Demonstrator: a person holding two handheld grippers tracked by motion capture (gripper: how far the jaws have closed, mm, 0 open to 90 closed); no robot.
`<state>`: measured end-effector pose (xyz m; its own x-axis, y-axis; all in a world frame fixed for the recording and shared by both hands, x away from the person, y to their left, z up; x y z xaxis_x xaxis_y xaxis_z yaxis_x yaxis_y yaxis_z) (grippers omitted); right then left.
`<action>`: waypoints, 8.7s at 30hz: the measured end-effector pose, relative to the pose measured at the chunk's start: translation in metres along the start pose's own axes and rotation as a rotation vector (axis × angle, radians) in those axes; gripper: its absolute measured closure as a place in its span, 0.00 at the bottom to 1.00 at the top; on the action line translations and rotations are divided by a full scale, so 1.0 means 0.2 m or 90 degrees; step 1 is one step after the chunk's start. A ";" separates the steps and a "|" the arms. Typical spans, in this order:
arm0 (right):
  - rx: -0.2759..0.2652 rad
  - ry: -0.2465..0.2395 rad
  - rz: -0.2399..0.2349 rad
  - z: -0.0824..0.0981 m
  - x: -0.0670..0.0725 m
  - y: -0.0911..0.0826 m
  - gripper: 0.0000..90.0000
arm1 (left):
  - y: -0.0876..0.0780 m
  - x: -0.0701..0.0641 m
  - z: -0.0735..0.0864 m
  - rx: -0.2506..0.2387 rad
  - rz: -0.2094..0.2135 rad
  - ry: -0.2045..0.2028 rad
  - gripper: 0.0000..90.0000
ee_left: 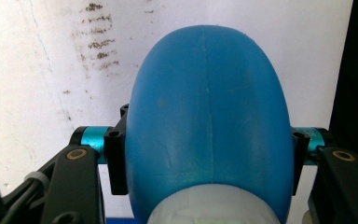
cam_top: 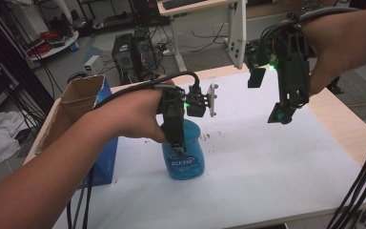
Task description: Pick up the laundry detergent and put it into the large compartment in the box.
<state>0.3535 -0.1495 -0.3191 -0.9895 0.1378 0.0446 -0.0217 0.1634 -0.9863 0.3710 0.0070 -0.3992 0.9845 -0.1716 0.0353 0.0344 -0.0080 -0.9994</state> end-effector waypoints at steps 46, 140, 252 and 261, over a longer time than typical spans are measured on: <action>0.004 -0.034 -0.012 -0.11 -0.01 0.05 0.01 | -0.83 0.00 0.59 -0.067 -0.002 -0.246 0.43; 0.024 -0.026 -0.032 -0.17 -0.04 0.15 0.01 | -0.02 0.13 1.27 0.012 0.020 -0.331 0.42; 0.026 -0.016 -0.023 -0.20 -0.02 0.09 0.01 | -0.24 -0.05 0.51 -0.019 0.030 -0.056 0.02; 0.023 -0.017 -0.016 -0.19 -0.02 0.06 0.01 | -0.18 -0.05 0.49 -0.018 0.034 -0.057 0.02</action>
<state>0.3618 -0.1102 -0.3257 -0.9920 0.1075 0.0662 -0.0519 0.1313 -0.9900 0.3762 0.1055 -0.3637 0.9962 -0.0844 -0.0197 -0.0223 -0.0297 -0.9993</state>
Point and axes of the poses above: each handheld gripper's, and its own axes: y roughly forward along the jaws, z roughly out of its underside, x roughly to its left, the point moved 10 cm from there along y, roughly forward along the jaws, and after that the axes turned 8 degrees about y, right-handed, at the moved point
